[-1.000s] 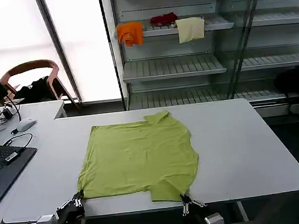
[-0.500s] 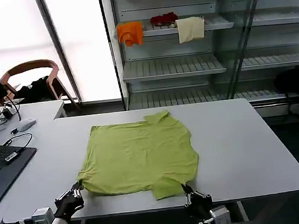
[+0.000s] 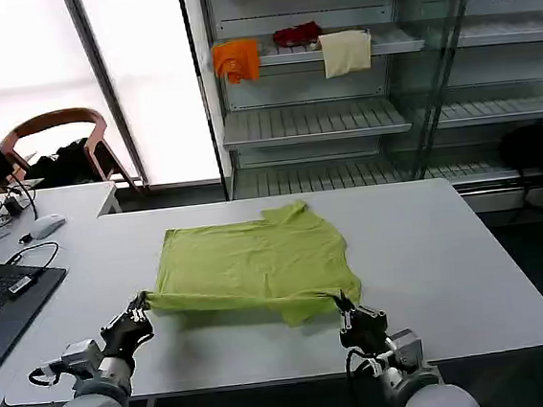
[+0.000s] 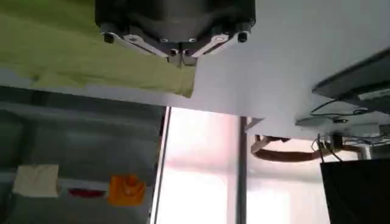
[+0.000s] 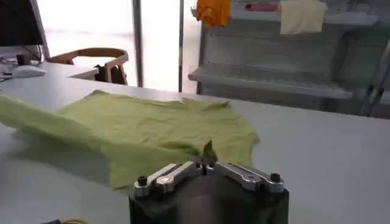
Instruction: Fold and organize the clothes.
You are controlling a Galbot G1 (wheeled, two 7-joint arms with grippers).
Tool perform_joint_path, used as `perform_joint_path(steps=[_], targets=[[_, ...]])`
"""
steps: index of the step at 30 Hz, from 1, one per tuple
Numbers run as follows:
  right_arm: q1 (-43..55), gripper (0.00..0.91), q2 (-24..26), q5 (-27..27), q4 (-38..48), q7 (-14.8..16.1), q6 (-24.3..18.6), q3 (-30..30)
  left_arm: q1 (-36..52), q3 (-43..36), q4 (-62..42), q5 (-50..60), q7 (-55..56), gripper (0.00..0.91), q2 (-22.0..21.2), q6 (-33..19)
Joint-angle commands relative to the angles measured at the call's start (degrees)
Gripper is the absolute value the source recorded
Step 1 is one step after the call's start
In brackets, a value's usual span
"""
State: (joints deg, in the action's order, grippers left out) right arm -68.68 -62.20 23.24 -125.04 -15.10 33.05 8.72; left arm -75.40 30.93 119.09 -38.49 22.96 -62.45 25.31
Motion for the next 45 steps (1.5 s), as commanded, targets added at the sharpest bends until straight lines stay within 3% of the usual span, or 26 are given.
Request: perform_joint_path(steps=[1, 8, 19, 40, 43, 44, 45], targets=[[6.6, 0.0, 0.5, 1.2, 4.4, 1.4, 0.1, 0.0, 5.3, -1.2, -4.9, -0.1, 1.6, 0.01, -0.1, -0.6], [12.0, 0.0, -0.1, 0.8, 9.3, 2.2, 0.0, -3.1, 6.9, -3.4, -7.7, 1.7, 0.9, 0.01, -1.2, -1.6], [14.8, 0.0, -1.4, -3.0, 17.6, 4.0, -4.1, -3.9, 9.5, -6.2, -12.5, 5.3, 0.2, 0.01, -2.6, -2.8], [15.3, 0.0, -2.9, -4.4, 21.5, 3.8, -4.0, -5.0, 11.8, -8.6, -18.1, 11.3, -1.5, 0.02, -3.1, -4.0], [15.3, 0.0, -3.3, -4.3, 21.8, 3.4, -3.9, -5.1, 13.0, -9.3, -19.2, 11.6, -1.4, 0.111, -2.9, -4.0], [15.2, 0.0, -3.3, -4.2, 21.7, 3.3, -3.8, -5.2, 13.2, -9.4, -19.4, 11.7, -1.4, 0.544, -2.9, -3.9], [15.2, 0.0, -3.3, -4.2, 21.6, 3.2, -3.7, -5.3, 13.6, -9.6, -19.7, 11.7, -1.3, 0.564, -2.9, -3.9]])
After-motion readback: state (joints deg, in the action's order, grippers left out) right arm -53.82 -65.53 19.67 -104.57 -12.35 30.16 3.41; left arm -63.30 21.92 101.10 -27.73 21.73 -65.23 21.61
